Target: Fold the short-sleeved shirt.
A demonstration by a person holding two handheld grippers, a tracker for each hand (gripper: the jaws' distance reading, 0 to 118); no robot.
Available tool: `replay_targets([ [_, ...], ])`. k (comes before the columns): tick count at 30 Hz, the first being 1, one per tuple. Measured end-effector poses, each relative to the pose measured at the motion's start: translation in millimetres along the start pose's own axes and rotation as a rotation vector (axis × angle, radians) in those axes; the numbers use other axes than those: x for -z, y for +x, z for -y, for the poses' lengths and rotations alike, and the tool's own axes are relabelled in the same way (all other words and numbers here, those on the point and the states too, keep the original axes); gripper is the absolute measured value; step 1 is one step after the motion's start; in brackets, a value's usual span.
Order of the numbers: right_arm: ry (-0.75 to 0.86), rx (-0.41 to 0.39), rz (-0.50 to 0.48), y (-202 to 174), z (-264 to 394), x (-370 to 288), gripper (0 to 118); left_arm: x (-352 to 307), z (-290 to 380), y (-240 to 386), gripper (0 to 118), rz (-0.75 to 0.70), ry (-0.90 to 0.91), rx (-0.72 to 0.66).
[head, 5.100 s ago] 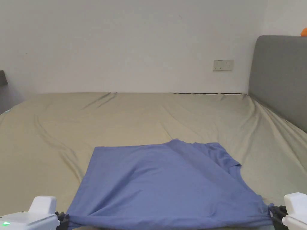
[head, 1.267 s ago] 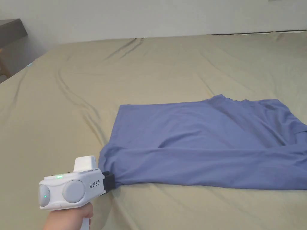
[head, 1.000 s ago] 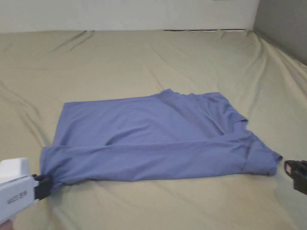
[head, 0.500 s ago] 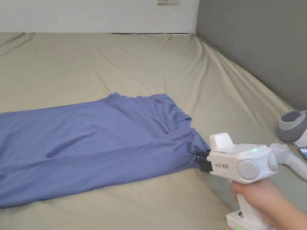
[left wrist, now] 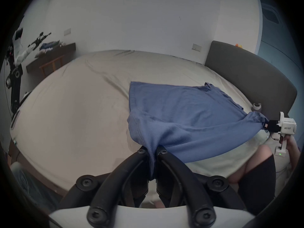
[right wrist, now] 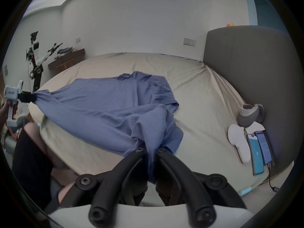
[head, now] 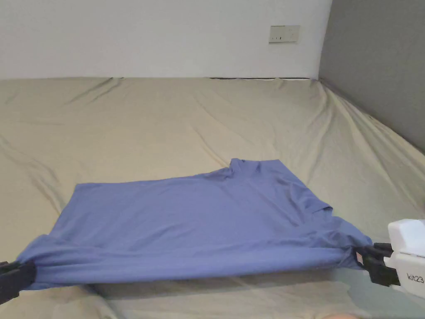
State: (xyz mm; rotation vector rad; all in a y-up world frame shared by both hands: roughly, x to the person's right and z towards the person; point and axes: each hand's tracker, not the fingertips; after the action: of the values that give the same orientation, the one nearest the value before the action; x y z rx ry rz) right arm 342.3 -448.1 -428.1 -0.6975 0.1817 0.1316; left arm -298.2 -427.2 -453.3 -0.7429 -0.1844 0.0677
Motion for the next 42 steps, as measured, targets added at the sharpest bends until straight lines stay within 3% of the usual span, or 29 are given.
replay_targets([
  [6, -0.076, -0.011, 0.016, -6.2, 38.9, 4.7, 6, 17.5, 51.3, -0.5, 4, -0.007, -0.145, 0.015],
  [9, -0.103, 0.015, 0.017, -4.7, 44.3, 10.9, 6, 31.4, 64.3, -0.3, 4, -0.054, -0.161, 0.105],
  [11, -0.137, 0.028, 0.042, -5.7, 46.2, 14.7, 9, 30.5, 56.9, -3.4, 6, -0.031, -0.151, 0.048],
  [12, -0.123, 0.021, 0.036, -5.6, 45.9, 13.0, 20, 29.4, 51.9, -3.4, 14, -0.037, -0.157, 0.04],
  [13, -0.12, 0.014, 0.039, -4.2, 44.3, 10.6, 54, 26.7, 48.3, -2.5, 37, -0.051, -0.146, 0.035],
  [14, -0.114, -0.014, 0.104, -7.1, 37.0, 5.0, 83, 22.2, 41.9, 1.1, 55, -0.126, -0.114, 0.05],
  [15, -0.054, -0.011, 0.14, -8.5, 27.8, -2.2, 102, 18.7, 32.4, 3.2, 70, -0.178, -0.084, 0.082],
  [16, 0.018, -0.005, 0.13, -9.0, 16.6, -7.9, 108, 14.0, 23.5, 9.1, 81, -0.22, -0.053, 0.087],
  [18, 0.14, -0.01, 0.135, -12.5, -14.7, -15.4, 108, 11.2, -2.5, 16.3, 82, -0.259, 0.042, 0.076],
  [20, 0.178, 0.003, 0.181, -20.9, -48.0, -4.1, 102, 13.3, -31.9, 27.2, 76, -0.273, 0.134, 0.084],
  [21, 0.219, 0.006, 0.191, -25.3, -67.2, 2.2, 85, 16.9, -49.9, 34.9, 53, -0.285, 0.189, 0.079],
  [22, 0.25, 0.019, 0.176, -28.3, -84.5, 13.1, 18, 21.0, -65.6, 41.3, 2, -0.273, 0.237, 0.057],
  [23, 0.26, 0.05, 0.155, -31.1, -99.1, 24.8, 0, 28.8, -80.5, 45.4, 0, -0.246, 0.27, 0.038],
  [25, 0.299, 0.003, 0.103, -40.4, -133.8, 59.3, 0, 50.4, -108.5, 48.3, 0, -0.228, 0.284, 0.014],
  [26, 0.308, 0.057, 0.163, -39.6, -146.9, 65.8, 0, 59.3, -118.7, 50.1, 0, -0.223, 0.271, 0.013],
  [27, 0.27, 0.1, 0.114, -42.4, -156.1, 77.7, 0, 69.4, -129.0, 52.0, 0, -0.189, 0.264, 0.024],
  [31, 0.3, 0.095, 0.129, -32.5, -180.3, 119.7, 0, 124.3, -155.3, 39.9, 0, -0.191, 0.252, 0.08],
  [36, 0.238, 0.13, 0.142, -18.7, -196.0, 190.5, 0, 209.6, -178.2, 12.7, 0, -0.25, 0.166, -0.019],
  [37, 0.231, 0.13, 0.151, -24.6, -200.8, 193.8, 0, 226.3, -179.5, 5.7, 18, -0.274, 0.132, -0.026],
  [39, 0.206, 0.135, 0.159, -26.8, -202.3, 210.7, 0, 267.5, -176.8, -8.8, 86, -0.381, 0.038, -0.006],
  [40, 0.199, 0.133, 0.16, -28.0, -201.7, 215.9, 0, 283.0, -176.9, -12.1, 111, -0.405, -0.018, -0.002],
  [41, 0.176, 0.155, 0.141, -19.9, -201.0, 224.6, 0, 295.2, -173.6, -18.1, 107, -0.415, -0.053, -0.029],
  [42, 0.169, 0.151, 0.138, -17.3, -200.3, 229.3, 0, 304.4, -169.7, -24.0, 87, -0.371, -0.064, -0.068],
])
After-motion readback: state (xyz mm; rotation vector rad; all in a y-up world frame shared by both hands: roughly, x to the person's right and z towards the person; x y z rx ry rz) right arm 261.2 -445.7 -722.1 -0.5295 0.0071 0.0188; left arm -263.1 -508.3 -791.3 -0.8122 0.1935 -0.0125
